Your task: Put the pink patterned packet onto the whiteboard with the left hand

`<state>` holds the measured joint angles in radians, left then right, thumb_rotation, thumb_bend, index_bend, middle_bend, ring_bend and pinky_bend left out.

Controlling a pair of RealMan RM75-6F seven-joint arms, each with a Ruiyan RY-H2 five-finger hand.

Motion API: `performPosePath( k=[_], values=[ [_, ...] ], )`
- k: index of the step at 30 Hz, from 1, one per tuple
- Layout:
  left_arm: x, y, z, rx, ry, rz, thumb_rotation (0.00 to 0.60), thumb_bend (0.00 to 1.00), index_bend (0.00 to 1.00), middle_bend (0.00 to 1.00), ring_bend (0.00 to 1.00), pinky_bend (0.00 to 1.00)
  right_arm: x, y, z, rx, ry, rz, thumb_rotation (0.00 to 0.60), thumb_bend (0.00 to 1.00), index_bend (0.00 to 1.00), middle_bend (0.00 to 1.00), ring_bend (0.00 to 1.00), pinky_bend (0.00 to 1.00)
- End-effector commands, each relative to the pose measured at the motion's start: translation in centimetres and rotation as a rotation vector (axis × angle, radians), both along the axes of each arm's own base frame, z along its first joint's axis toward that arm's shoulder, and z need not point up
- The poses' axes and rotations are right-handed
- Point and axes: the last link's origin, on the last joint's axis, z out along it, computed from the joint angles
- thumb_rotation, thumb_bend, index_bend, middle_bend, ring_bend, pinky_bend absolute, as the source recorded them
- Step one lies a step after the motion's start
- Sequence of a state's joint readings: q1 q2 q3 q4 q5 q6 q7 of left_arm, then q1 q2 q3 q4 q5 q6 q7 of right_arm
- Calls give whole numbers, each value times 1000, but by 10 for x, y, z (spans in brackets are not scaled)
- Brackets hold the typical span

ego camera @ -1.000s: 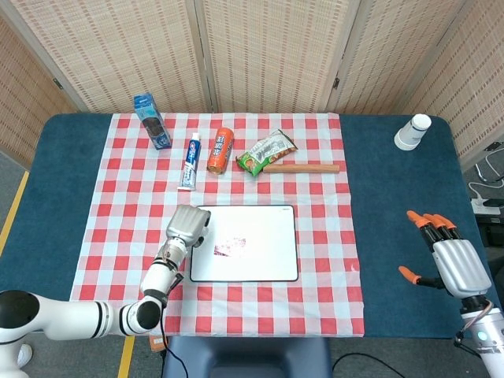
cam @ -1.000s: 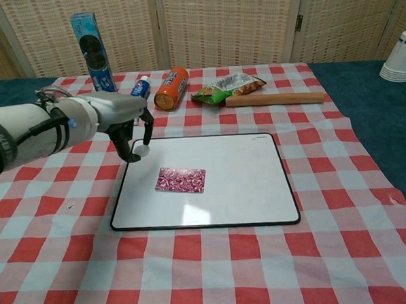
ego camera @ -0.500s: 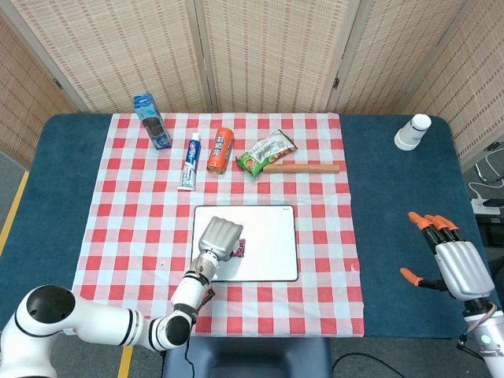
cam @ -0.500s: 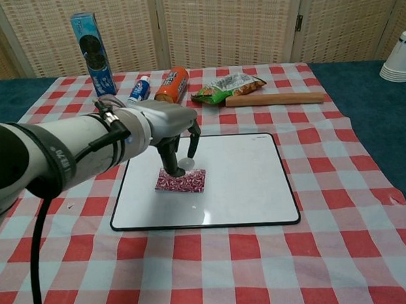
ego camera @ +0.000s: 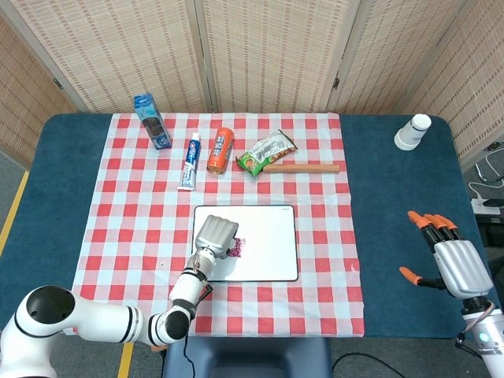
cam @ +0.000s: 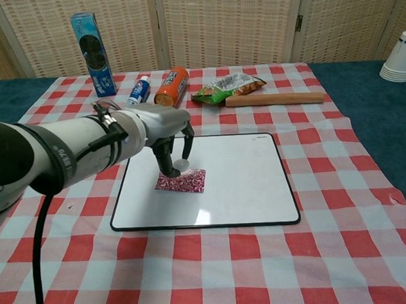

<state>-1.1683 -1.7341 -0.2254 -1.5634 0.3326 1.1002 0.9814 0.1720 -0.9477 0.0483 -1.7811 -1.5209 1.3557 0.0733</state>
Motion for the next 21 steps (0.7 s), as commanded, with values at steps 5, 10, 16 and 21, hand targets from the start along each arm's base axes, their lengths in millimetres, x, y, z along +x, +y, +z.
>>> performPosePath(
  k=[5, 10, 16, 21],
  values=[
    [4, -1, 1, 1, -10, 3, 600, 320, 498, 1000, 1000, 1000, -1, 0, 1, 0, -4, 0, 512, 154, 16, 155, 102, 126],
    [2, -1, -1, -18, -2, 9, 600, 320, 490, 1000, 1000, 1000, -1, 1, 2, -3, -7, 1, 512, 154, 16, 155, 102, 127],
    [4, 0, -1, -28, -26, 20, 600, 303, 451, 1000, 1000, 1000, -1, 0, 2, 1, -5, 1, 511, 154, 16, 155, 102, 127],
    [7, 4, 4, 8, -91, 20, 600, 241, 353, 1000, 1000, 1000, -1, 0, 2, 1, -4, 0, 511, 154, 16, 155, 105, 127]
  ],
)
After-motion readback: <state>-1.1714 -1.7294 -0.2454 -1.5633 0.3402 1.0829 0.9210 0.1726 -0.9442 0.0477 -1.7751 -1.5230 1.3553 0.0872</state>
